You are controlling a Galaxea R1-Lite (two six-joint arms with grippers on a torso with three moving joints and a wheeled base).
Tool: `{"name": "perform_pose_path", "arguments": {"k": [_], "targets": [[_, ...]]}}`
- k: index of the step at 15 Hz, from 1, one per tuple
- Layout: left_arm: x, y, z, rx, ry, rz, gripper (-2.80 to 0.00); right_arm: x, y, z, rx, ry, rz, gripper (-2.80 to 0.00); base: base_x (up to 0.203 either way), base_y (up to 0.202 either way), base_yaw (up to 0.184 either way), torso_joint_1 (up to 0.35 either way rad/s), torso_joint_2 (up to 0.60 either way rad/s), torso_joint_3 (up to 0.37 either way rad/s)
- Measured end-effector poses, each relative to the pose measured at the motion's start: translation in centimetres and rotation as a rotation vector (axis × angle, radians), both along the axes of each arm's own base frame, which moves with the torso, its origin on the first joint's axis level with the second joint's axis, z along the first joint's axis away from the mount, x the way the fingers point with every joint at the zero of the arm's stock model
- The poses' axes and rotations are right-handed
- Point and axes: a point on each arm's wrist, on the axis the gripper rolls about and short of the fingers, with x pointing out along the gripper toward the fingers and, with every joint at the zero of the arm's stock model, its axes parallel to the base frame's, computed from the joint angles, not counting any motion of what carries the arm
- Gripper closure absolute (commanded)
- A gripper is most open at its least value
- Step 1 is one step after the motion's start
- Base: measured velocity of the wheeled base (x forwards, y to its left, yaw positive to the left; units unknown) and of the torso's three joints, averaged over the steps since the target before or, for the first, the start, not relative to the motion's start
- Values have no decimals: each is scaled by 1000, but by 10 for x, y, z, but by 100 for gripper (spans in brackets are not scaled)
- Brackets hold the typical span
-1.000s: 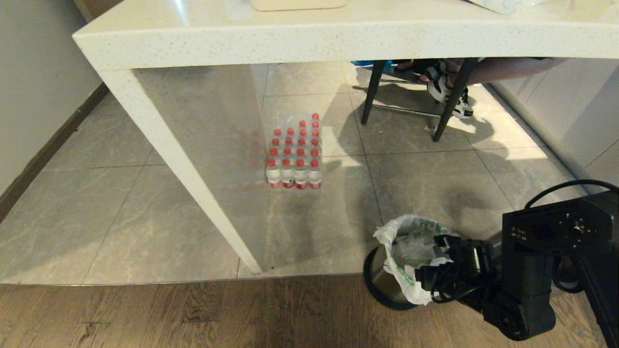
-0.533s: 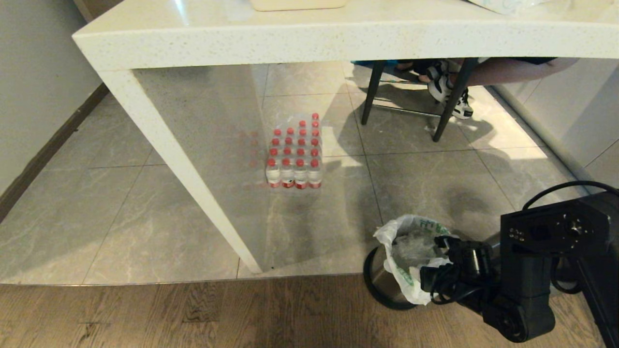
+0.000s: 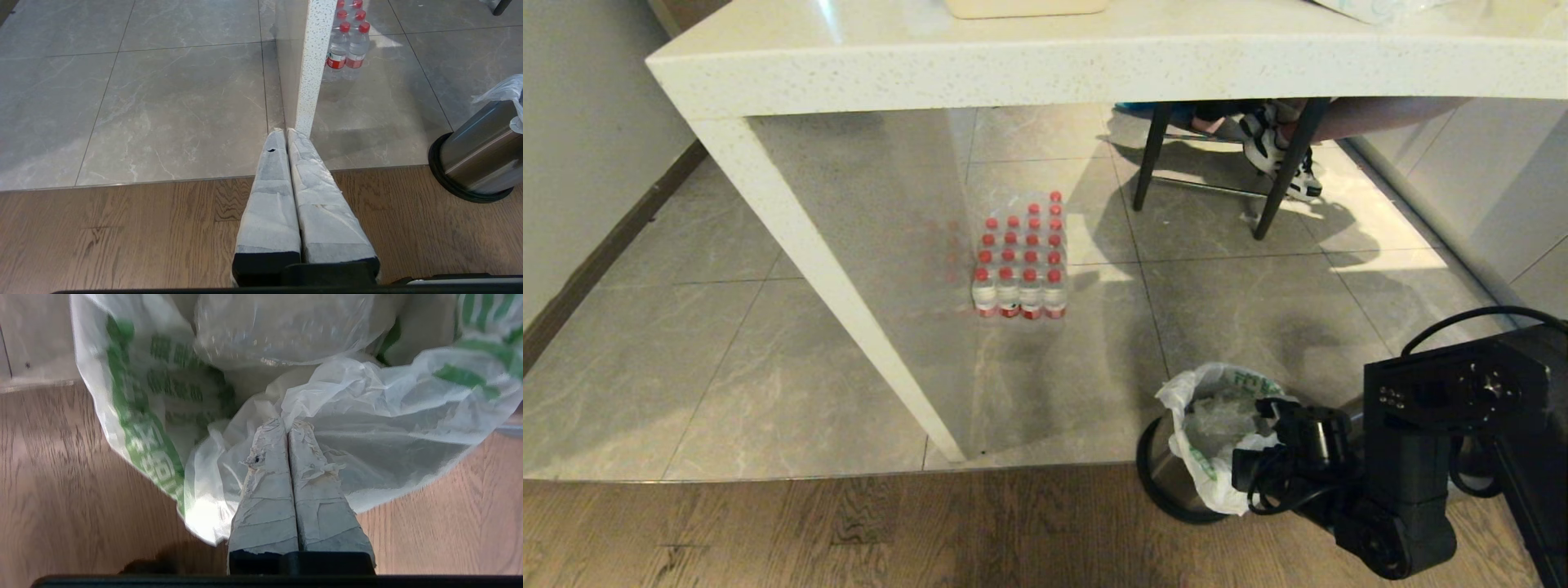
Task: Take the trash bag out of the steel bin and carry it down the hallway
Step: Pick up the trash bag
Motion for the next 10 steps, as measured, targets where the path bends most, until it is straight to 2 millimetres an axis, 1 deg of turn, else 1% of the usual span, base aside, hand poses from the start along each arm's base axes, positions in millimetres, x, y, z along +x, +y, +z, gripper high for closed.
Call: {"name": "perform_pose_path", "arguments": {"k": [2,4,6,10], "targets": [[0,0,0,0,0,0,0,4,4,7,-5,-45,-14,0,0,0,0,0,0,0],[0,0,0,0,0,0,0,9,12,20,-2,-126,-10,0,0,0,0,0,0,0],[0,0,0,1,0,0,0,9,21,30,-4,-176,14,0,0,0,0,0,0,0],[0,0,0,1,0,0,0,7,40,36,-59,-211,67,0,0,0,0,0,0,0]]}}
